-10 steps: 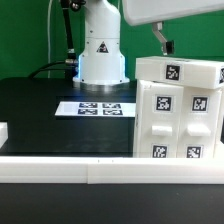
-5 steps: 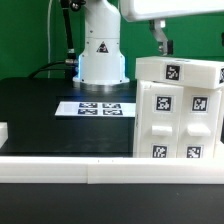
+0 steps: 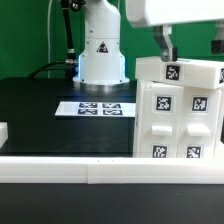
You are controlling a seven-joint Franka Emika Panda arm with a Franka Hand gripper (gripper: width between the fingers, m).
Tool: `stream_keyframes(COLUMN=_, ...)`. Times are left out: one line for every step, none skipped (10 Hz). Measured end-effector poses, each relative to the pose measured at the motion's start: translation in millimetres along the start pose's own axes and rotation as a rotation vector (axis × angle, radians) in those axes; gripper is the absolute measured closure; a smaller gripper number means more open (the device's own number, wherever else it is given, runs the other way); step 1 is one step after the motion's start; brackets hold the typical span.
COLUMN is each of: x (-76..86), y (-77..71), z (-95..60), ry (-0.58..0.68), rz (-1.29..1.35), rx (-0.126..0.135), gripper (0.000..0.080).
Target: Assemble cabinet
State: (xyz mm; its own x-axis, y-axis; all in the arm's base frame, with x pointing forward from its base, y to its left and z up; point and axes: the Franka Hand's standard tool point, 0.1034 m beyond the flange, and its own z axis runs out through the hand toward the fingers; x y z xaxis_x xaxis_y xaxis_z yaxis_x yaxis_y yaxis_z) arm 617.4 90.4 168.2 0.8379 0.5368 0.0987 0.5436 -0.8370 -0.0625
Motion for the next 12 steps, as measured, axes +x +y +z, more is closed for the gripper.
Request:
stream_keyframes(x=-2.8, y=0.9, z=1.8, ry=-0.004, rz=-0.056, rx=0.002, gripper=0.0002)
stream_keyframes(x=-5.5, y=1.2, z=4.1, ry=-0.009, rz=-0.084, rx=0.003, gripper=0.0002)
stream_keyframes(x=-9.5, y=1.7, z=7.4, ry=-0.015, rz=-0.154, rx=0.005, gripper=0.0002)
stream_keyframes(x=-12.5, y=3.6, z=10.4, ry=-0.020, rz=-0.182, rx=0.008, gripper=0.0002)
stream_keyframes(x=-14.7, y=5.0, z=12.0, ry=-0.023, rz=-0.201, rx=0.010, gripper=0.0002)
stream_keyframes(x=-16.3, y=4.9, z=13.4, ry=-0.026, rz=-0.187, rx=0.010, gripper=0.0002)
stream_keyframes(x=-15.9, y=4.7, z=13.3, ry=-0.026, rz=-0.183, rx=0.008, gripper=0.0002)
stream_keyframes(x=-15.7, y=4.8, z=13.2, ry=-0.025, rz=-0.169, rx=0.007, gripper=0.0002)
stream_keyframes(x=-14.7, y=5.1, z=12.9, ry=-0.021, rz=-0.163, rx=0.004, gripper=0.0133)
stream_keyframes(x=-15.1, y=6.2, z=12.6, ry=-0.021, rz=-0.162, rx=0.004, gripper=0.0242)
stream_keyframes(x=-15.3, y=6.6, z=12.6, ry=-0.021, rz=-0.161, rx=0.004, gripper=0.0242)
stream_keyframes(x=-15.4, y=6.7, z=12.6, ry=-0.021, rz=-0.156, rx=0.004, gripper=0.0242)
